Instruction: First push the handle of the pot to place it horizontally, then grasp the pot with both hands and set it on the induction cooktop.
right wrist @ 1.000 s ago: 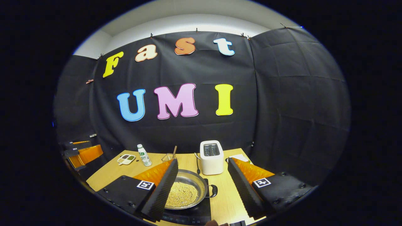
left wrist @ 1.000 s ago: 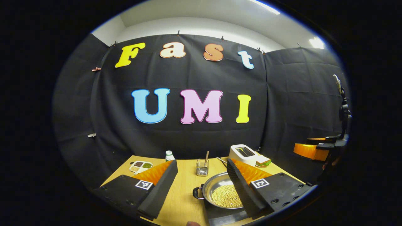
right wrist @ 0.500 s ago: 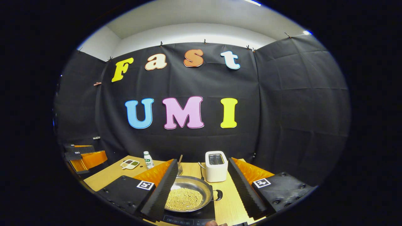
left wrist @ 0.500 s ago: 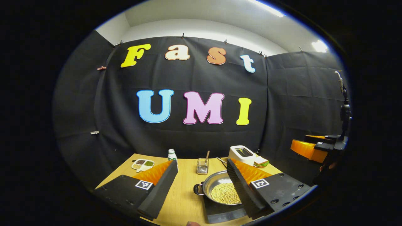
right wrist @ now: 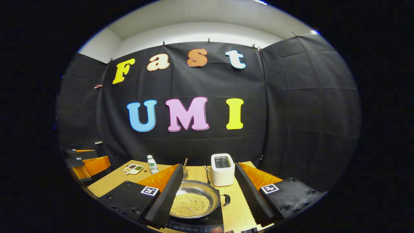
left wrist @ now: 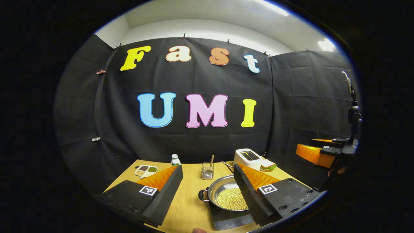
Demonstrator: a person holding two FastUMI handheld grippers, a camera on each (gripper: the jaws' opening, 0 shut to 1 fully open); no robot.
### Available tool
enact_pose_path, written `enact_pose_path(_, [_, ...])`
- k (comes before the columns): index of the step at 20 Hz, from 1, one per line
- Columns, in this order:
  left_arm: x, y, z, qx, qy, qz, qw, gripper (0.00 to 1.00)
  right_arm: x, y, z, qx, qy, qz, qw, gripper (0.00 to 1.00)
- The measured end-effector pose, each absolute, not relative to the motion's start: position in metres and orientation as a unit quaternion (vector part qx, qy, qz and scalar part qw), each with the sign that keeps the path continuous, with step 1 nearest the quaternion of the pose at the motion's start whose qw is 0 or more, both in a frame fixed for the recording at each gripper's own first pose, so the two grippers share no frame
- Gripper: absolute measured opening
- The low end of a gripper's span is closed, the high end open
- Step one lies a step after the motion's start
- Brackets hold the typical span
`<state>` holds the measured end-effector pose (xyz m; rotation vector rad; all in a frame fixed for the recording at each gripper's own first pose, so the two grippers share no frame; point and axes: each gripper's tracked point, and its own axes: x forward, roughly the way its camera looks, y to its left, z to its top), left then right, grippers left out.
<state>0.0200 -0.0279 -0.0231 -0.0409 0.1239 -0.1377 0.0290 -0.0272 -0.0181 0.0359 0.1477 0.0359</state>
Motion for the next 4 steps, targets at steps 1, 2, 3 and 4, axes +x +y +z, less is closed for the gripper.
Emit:
enact_pose_path(1, [0.0206,-0.0278,-0.0230,-0.020,0.062,-0.069,0.996,0.98,0.0290,-0.0276,-0.0182,0.017,0.074,0.017,0.997,0.98])
enact_pose_path(2, [0.0214,-0.0271,-0.0225,-0.019,0.063,-0.068,0.996,0.98,0.0293,-0.0279,-0.0185,0.018,0.074,0.017,0.997,0.98])
enact_pose_path(3, [0.0232,-0.0271,-0.0242,-0.020,0.063,-0.068,0.995,0.98,0.0298,-0.0280,-0.0187,0.017,0.073,0.016,0.997,0.98])
enact_pose_path(4, [0.0246,-0.0274,-0.0245,-0.022,0.063,-0.069,0.995,0.98,0.0294,-0.0286,-0.0187,0.017,0.073,0.015,0.997,0.98])
